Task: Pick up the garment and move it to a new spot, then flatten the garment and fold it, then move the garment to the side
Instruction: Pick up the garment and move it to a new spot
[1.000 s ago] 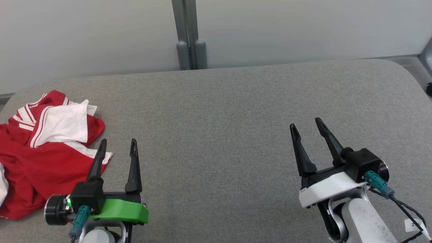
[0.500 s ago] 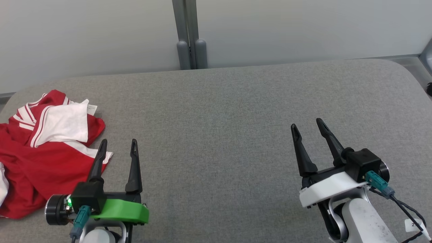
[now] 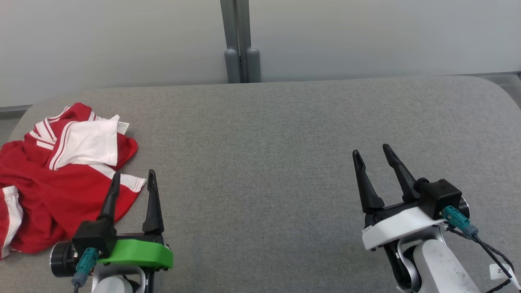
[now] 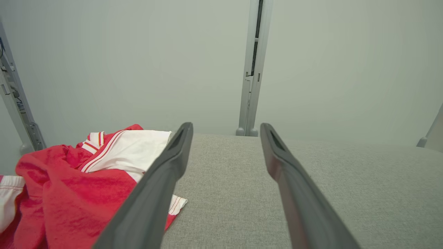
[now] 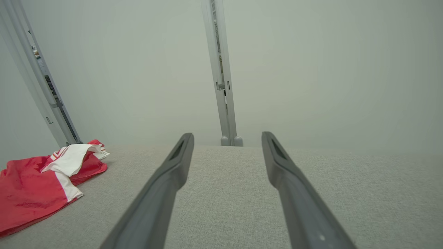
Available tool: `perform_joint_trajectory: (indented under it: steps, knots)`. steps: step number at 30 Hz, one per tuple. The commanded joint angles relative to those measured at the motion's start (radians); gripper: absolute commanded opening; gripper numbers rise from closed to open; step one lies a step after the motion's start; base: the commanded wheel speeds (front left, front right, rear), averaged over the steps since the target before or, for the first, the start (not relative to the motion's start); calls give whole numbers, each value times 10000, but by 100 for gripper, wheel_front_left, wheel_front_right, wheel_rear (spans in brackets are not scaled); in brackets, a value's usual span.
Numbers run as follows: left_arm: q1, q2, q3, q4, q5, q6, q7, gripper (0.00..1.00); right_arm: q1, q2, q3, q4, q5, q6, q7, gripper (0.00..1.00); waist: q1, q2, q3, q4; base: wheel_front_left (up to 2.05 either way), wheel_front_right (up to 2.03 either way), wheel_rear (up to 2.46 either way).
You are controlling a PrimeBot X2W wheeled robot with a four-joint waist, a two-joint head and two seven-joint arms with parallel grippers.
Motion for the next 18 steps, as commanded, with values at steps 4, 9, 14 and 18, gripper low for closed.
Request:
perform_joint_trajectory:
  steps: [4,9,14,18]
  knots:
    - [-126,65,162,151,2,19,-20,100,-91,-6,3,-27,147,1,-32,100,0,0,-29,714,0,0,0]
    - [-120,66,309,355,48,-10,-20,100,91,-7,9,-80,301,1,-32,100,0,0,-82,1567,0,0,0]
    - [-97,66,434,781,-52,-139,-20,100,190,-8,101,10,382,1,-32,100,0,0,-156,2549,0,0,0]
    - [-137,63,537,1010,-24,-188,-20,100,227,-8,167,0,437,1,-31,100,0,0,-176,3321,0,0,0]
